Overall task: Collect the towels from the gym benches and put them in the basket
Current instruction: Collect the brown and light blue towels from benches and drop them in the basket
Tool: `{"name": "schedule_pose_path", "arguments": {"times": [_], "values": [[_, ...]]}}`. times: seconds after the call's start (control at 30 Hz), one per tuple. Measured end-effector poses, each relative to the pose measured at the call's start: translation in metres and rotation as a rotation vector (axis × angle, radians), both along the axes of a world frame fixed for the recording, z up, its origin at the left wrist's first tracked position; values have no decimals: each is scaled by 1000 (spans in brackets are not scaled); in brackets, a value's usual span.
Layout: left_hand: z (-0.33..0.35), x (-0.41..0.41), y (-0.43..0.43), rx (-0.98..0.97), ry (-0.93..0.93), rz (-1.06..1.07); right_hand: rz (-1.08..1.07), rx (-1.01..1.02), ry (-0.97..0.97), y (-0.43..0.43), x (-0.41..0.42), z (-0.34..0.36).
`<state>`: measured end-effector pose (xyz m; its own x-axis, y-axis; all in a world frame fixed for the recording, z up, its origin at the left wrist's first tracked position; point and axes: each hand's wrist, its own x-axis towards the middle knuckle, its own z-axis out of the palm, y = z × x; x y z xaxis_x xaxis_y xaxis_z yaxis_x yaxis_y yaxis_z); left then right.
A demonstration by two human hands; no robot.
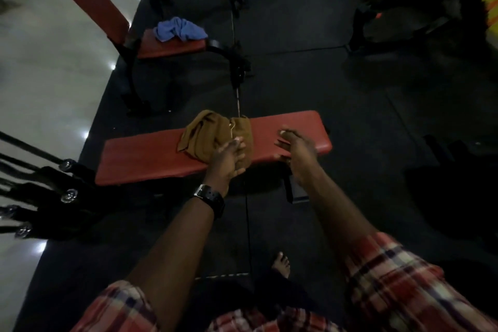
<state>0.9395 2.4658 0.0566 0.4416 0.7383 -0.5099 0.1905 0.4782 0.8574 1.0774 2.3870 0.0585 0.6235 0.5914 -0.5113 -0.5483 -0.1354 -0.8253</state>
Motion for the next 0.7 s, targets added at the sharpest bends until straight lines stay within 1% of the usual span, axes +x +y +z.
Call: {"name": "schedule_pose_path", "arguments": {"times": [0.1,0.23,0.33,0.43,0.5,0.53,0.63,0.7], "values": [[-21,22,30,-34,25,51,42,-49,-8,28,22,-8],[-72,47,76,-8,122,73,103,-130,16,58,44,-37],[-117,71,110,-78,212,52,68,-168,26,69,62,-62],[-161,98,147,-171,233,85,38,-228,29,83,88,-85],[-176,107,161,-251,220,149,55,-287,21,90,100,-95],[-183,111,169,-253,240,158,70,-313,18,94,105,-100],[-213,124,192,-206,434,105,81,-337,15,115,126,-115],[-228,129,200,-254,466,102,77,-337,26,127,137,-122]]}}
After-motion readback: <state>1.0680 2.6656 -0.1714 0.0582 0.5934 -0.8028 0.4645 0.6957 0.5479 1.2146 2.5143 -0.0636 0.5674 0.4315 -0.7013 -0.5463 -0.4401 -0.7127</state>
